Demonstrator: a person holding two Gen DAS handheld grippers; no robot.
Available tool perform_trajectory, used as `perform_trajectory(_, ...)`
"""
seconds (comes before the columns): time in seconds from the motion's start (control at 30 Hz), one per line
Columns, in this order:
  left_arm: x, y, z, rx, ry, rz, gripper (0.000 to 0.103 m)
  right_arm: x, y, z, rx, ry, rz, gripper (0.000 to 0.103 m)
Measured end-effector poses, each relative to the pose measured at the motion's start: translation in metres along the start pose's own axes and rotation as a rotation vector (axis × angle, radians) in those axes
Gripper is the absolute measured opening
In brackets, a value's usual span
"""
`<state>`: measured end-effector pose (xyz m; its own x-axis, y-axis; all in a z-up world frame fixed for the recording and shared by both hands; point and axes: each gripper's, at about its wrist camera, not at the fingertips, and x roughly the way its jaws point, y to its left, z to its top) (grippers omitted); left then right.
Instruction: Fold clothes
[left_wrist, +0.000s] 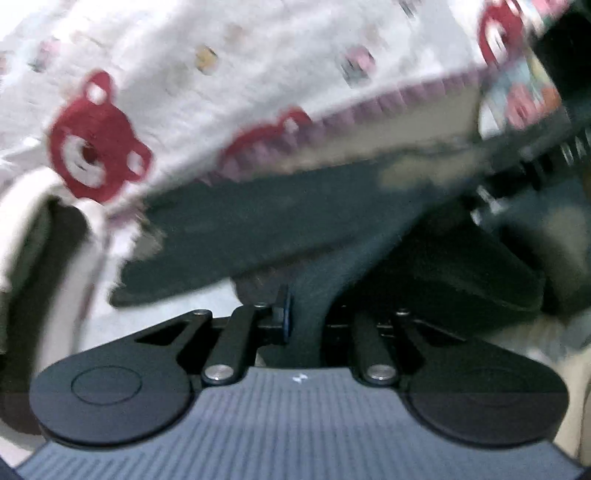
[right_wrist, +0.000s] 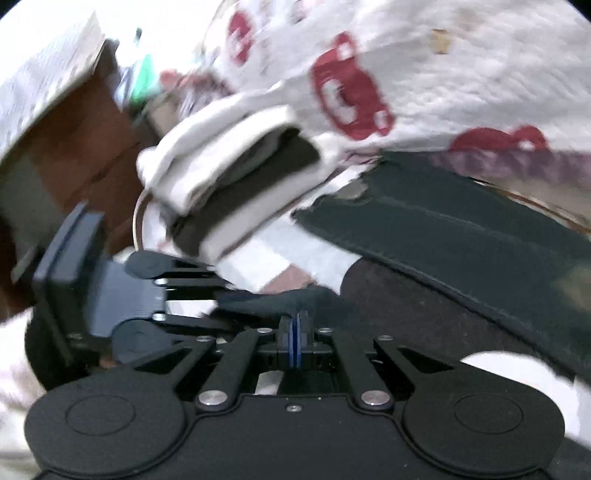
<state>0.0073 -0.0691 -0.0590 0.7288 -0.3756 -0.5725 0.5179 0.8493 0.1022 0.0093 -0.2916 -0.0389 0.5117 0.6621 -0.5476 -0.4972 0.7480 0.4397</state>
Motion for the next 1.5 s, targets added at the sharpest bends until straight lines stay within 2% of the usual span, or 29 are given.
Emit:
perform_trajectory(0.07,-0.015,0.013,0.007,-0.029,-0.053,0.043,0.009,-0.015,-0.003,-0.003,0.018,-0.055,-0.02,0.022)
perform_trajectory(0.1,-0.024,0.021,0.011,-0.024,-0.082,0.081,0.009,-0.023,-0.008,-0.006,0.029,-0.074,-0.039,0.038)
perform_trajectory(0.17,-0.04,0.059,0.014,-0.134,-0.131,0.146,0.009,-0.039,-0.021,-0.01,0.053,-0.107,-0.079,0.048)
perform_trajectory(0.23,-0.056,0.103,0.016,-0.283,-0.176,0.206,0.009,-0.053,-0.039,-0.015,0.113,-0.13,-0.154,0.048)
perform_trajectory(0.27,-0.057,0.123,0.013,-0.36,-0.171,0.211,0.009,-0.06,-0.049,-0.018,0.146,-0.141,-0.193,0.048)
perform_trajectory(0.33,-0.043,0.152,-0.002,-0.481,-0.098,0.194,0.013,-0.066,-0.057,-0.022,0.146,-0.152,-0.275,0.048)
perform_trajectory(0.4,-0.028,0.152,-0.012,-0.466,-0.029,0.229,0.017,-0.071,-0.064,-0.026,0.139,-0.16,-0.356,0.048)
perform_trajectory(0.5,-0.007,0.15,-0.022,-0.433,0.063,0.268,0.017,-0.056,-0.05,-0.031,0.013,-0.146,-0.425,0.048)
perform_trajectory(0.53,-0.006,0.151,-0.023,-0.431,0.067,0.281,0.017,-0.051,-0.045,-0.033,-0.032,-0.14,-0.446,0.048)
perform_trajectory(0.67,-0.028,0.163,-0.022,-0.48,-0.024,0.347,0.018,-0.025,-0.026,-0.033,-0.147,-0.079,-0.412,0.049)
perform_trajectory(0.73,-0.04,0.175,-0.026,-0.535,-0.036,0.356,0.028,-0.016,-0.019,-0.034,-0.191,-0.053,-0.418,0.05)
perform_trajectory(0.87,-0.045,0.191,-0.042,-0.673,0.024,0.307,0.038,0.004,-0.007,-0.036,-0.288,0.002,-0.43,0.05)
perform_trajectory(0.9,-0.045,0.192,-0.047,-0.693,0.055,0.295,0.045,0.008,-0.004,-0.036,-0.308,0.014,-0.429,0.05)
perform_trajectory(1.0,-0.039,0.193,-0.059,-0.733,0.156,0.268,0.047,0.015,0.005,-0.038,-0.32,0.049,-0.387,0.05)
perform_trajectory(1.07,-0.035,0.197,-0.067,-0.777,0.19,0.231,0.048,0.022,0.013,-0.038,-0.338,0.084,-0.352,0.048)
perform_trajectory(1.13,-0.03,0.2,-0.075,-0.818,0.217,0.195,0.048,0.031,0.019,-0.037,-0.352,0.119,-0.385,0.015)
perform_trajectory(1.17,-0.026,0.2,-0.078,-0.826,0.233,0.187,0.048,0.036,0.021,-0.037,-0.359,0.136,-0.404,0.002)
perform_trajectory(1.2,-0.022,0.199,-0.082,-0.834,0.25,0.179,0.05,0.041,0.024,-0.037,-0.366,0.154,-0.424,0.001)
perform_trajectory(1.3,-0.002,0.196,-0.092,-0.891,0.303,0.178,0.05,0.048,0.032,-0.038,-0.389,0.166,-0.37,0.001)
perform_trajectory(1.43,0.011,0.199,-0.114,-1.112,0.274,0.047,0.05,0.062,0.04,-0.039,-0.366,0.187,-0.284,0.004)
perform_trajectory(1.5,0.014,0.198,-0.119,-1.157,0.259,0.017,0.05,0.074,0.05,-0.039,-0.396,0.205,-0.253,0.007)
